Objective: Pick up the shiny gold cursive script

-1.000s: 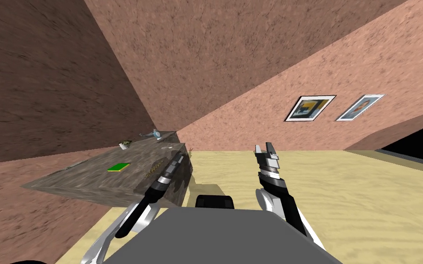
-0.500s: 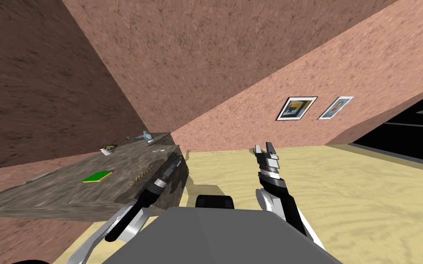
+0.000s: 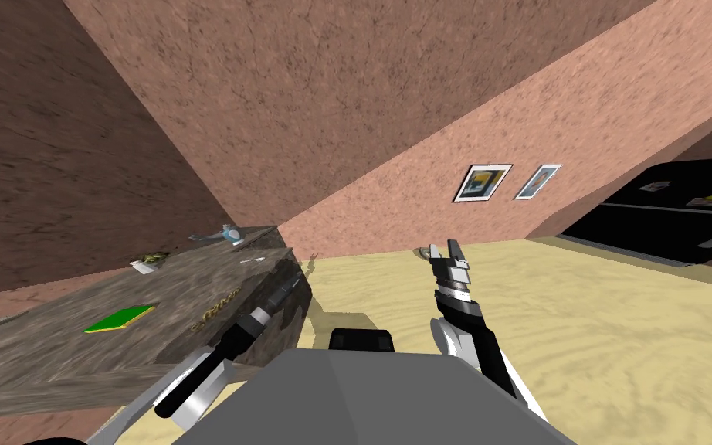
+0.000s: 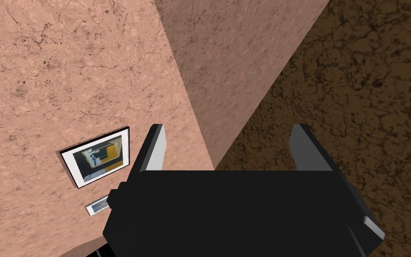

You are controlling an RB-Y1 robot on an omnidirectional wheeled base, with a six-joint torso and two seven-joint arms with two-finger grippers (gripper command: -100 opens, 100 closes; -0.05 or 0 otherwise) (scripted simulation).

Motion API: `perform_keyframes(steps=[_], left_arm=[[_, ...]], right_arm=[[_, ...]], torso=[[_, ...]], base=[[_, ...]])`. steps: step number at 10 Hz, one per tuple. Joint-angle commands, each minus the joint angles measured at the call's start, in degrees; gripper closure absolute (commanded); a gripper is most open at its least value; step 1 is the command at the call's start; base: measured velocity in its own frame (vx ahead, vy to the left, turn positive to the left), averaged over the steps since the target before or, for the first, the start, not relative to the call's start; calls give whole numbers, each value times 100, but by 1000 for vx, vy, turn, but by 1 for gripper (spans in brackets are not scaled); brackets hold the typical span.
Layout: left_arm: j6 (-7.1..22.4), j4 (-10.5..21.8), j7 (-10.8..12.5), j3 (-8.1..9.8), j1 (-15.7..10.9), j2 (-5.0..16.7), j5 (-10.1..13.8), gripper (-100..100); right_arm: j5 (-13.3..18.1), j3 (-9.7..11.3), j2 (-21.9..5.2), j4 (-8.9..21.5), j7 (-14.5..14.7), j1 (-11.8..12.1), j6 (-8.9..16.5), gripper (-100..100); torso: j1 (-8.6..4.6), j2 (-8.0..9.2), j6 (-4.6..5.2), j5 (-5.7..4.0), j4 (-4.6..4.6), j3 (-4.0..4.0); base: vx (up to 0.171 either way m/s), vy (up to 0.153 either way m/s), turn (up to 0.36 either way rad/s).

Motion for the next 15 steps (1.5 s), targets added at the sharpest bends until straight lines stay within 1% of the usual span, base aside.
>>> perform_keyframes(steps=[1,2,3,4,5,6,7,8,9,10,11,12,13,14,15], left_arm=[[97,177,26,-18,97,286,30,-100],[97,177,26,-18,97,373,30,-100],[158,347,59,-21,200,586,62,-100],[158,347,59,-21,200,680,62,-100],[223,519,89,-24,303,872,92,-100],[223,519,89,-24,303,984,92,-100],[293,694,118,-29,406,1202,121,-100],[293,694,118,-29,406,1284,121,-100],[367,869,146,-36,511,1493,149,-100],[367,869,146,-36,511,1577,149,-100],[445,1044,171,-44,615,1784,175,-100],[445,1044,171,-44,615,1862,175,-100],[527,1218,194,-53,717,2094,199,-100],[527,1218,194,-53,717,2138,199,-100],[612,1392,215,-60,816,2365,222,-100]], right_arm=[[0,0,0,0,0,0,0,0],[0,0,0,0,0,-1,0,0],[0,0,0,0,0,0,0,0],[0,0,0,0,0,-1,0,0],[0,0,0,0,0,0,0,0],[0,0,0,0,0,-1,0,0],[0,0,0,0,0,0,0,0],[0,0,0,0,0,-1,0,0],[0,-1,-1,0,0,0,0,0],[0,0,-1,0,0,0,0,0],[0,-1,-1,0,0,0,0,0],[0,0,-1,0,0,-1,0,0],[0,-1,-1,0,0,0,0,0],[0,-1,-1,0,0,0,0,0],[0,-1,-1,0,0,0,0,0]], torso=[[0,0,0,0,0,0],[4,-3,4,1,-1,-1],[9,0,0,2,0,0],[9,0,2,3,0,0],[10,2,0,2,1,1],[12,3,2,3,1,2],[14,4,-1,3,1,2],[17,4,2,4,1,2],[18,6,-1,5,2,4],[19,8,0,4,2,5],[21,8,0,5,2,5],[24,9,1,5,2,5],[26,10,-1,7,2,6],[30,11,0,7,3,6],[29,11,-1,8,3,7]], base=[[36,-40,-149],[28,-24,-70],[29,-29,-131],[21,-23,-65],[22,-21,-149],[19,-10,-56],[18,-8,-124],[13,-2,-57],[12,1,-102],[9,7,-66],[7,15,-124],[3,20,-60],[1,28,-103],[1,27,-57],[-5,34,-109]])
